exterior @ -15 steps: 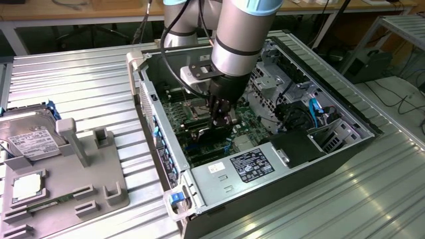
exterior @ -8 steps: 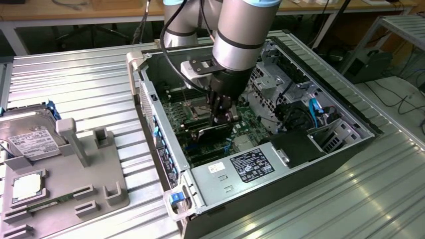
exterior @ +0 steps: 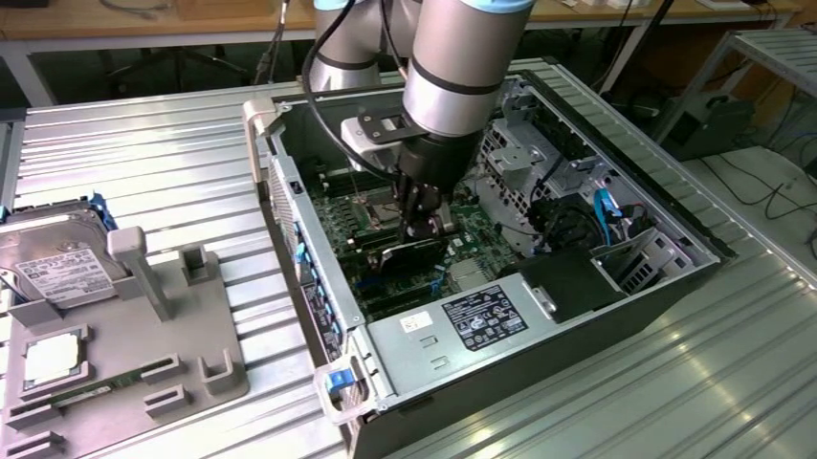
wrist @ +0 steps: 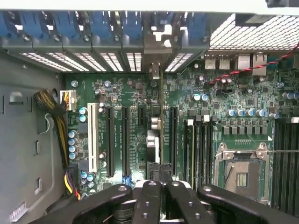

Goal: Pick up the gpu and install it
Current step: 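Press down on the gpu until it lock into place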

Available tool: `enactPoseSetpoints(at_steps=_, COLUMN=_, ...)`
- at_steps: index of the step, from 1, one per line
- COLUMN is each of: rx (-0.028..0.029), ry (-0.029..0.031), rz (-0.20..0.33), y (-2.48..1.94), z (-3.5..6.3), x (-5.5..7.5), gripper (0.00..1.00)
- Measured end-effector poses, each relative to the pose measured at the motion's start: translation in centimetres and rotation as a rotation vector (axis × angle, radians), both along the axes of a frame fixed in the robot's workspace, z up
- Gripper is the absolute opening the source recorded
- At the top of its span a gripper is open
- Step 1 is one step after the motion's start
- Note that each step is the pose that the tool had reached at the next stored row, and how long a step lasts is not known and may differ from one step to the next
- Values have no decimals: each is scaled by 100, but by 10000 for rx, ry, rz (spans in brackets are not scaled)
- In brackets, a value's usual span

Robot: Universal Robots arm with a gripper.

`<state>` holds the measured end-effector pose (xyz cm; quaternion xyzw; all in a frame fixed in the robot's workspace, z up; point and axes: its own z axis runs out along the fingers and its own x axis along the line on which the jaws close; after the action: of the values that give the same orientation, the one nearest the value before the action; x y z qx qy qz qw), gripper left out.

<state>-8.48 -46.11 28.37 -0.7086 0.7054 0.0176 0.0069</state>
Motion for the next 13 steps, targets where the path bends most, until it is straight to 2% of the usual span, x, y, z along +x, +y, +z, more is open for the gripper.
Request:
enactPoseSetpoints(at_steps=4, rx=1, ry=35, rz=5, y=0, z=0, x=-34, gripper=11)
enactPoseSetpoints(at_steps=13, rx=1, ry=265, rz=11, y=9, z=-7, x=-152, gripper=11)
